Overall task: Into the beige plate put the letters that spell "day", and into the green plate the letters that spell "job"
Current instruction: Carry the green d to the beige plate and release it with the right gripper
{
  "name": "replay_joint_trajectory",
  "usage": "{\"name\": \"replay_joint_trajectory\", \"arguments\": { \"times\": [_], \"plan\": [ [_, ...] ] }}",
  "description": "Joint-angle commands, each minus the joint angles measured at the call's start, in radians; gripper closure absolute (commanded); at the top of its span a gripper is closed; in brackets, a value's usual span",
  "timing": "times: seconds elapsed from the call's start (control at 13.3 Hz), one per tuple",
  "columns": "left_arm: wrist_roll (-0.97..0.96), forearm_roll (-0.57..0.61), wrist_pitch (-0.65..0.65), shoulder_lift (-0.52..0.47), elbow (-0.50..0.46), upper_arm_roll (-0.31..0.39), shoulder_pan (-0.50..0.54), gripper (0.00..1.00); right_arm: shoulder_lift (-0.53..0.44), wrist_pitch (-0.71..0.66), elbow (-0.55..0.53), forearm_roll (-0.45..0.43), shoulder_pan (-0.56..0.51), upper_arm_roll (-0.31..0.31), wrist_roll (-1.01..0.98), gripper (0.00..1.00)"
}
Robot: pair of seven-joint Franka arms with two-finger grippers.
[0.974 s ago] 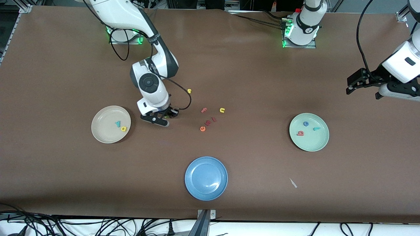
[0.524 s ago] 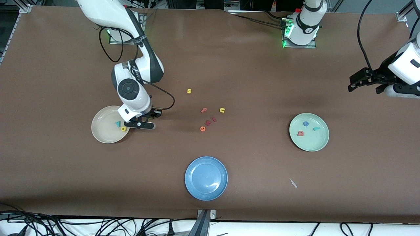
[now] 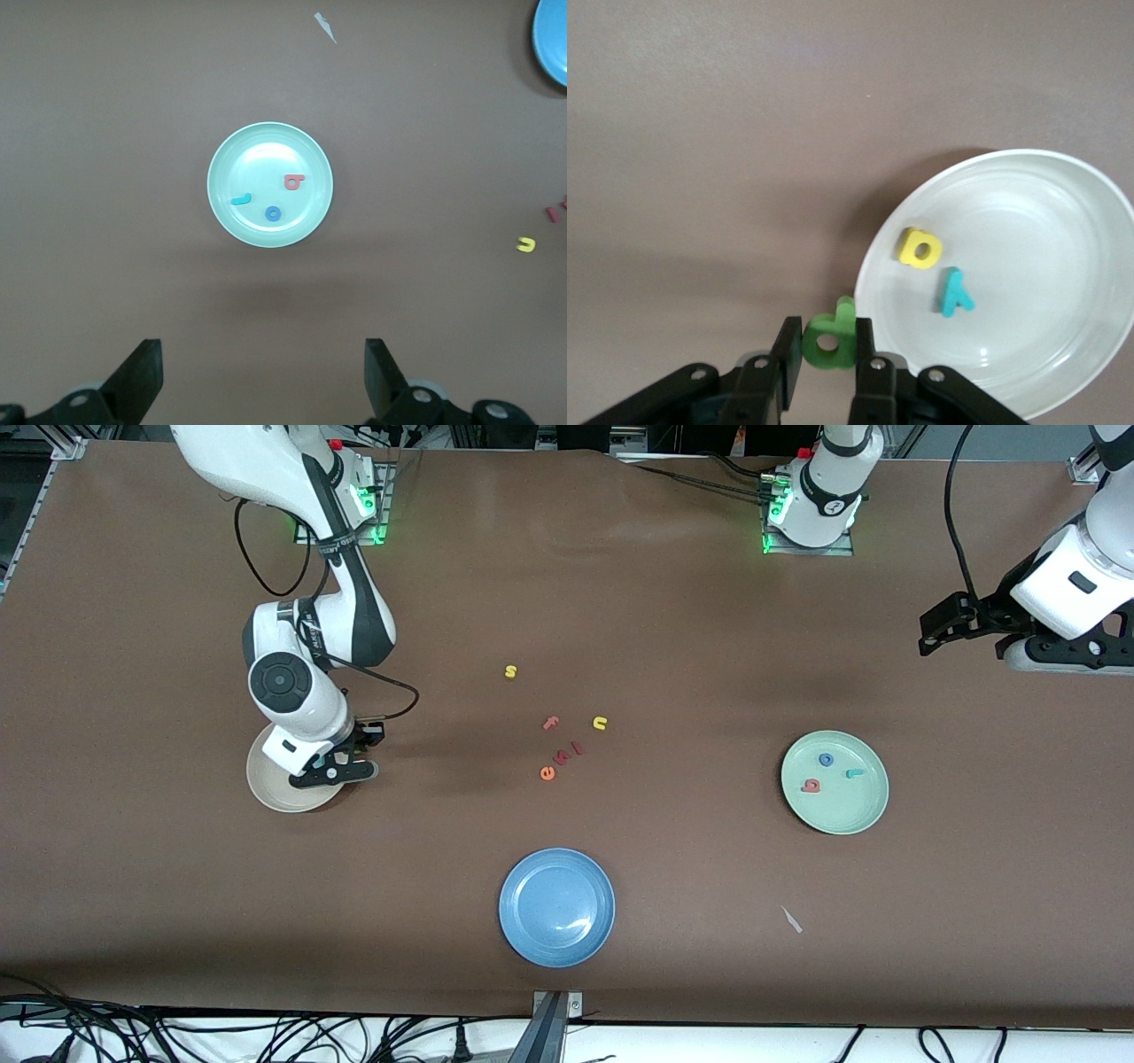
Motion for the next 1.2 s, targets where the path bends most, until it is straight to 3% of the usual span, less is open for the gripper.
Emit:
{"name": "replay_joint_trajectory", "arguments": {
  "times": [0.0, 0.45, 0.52, 0.6, 0.75, 1.12],
  "plan": [
    [-0.011, 0.026, -0.004, -0.025, -0.014, -0.019, 0.009, 0.00, -0.013, -0.009, -0.012, 0.005, -0.019, -0.024, -0.129, 0.69],
    [-0.006, 0.027, -0.010, -0.018, -0.008, -0.020, 0.008, 0.00, 0.004, 0.005, -0.006, 0.016, -0.099, -0.020, -0.226, 0.66],
    [-0.006, 0.027, -0.012, -0.018, -0.007, -0.020, 0.008, 0.00, 0.004, 0.005, -0.006, 0.016, -0.098, -0.018, -0.226, 0.61],
    [-0.011, 0.027, -0.029, -0.022, -0.007, -0.022, 0.006, 0.00, 0.004, 0.005, -0.005, 0.018, -0.098, -0.017, -0.224, 0.36],
    [-0.011, 0.027, -0.038, -0.018, -0.005, -0.019, 0.008, 0.00, 0.003, 0.005, -0.005, 0.019, -0.095, -0.012, -0.221, 0.01],
    [-0.020, 0.036, -0.043, -0.015, 0.013, -0.055, 0.003, 0.00, -0.002, -0.012, 0.017, 0.082, -0.084, 0.008, -0.211, 0.00]
  ]
}}
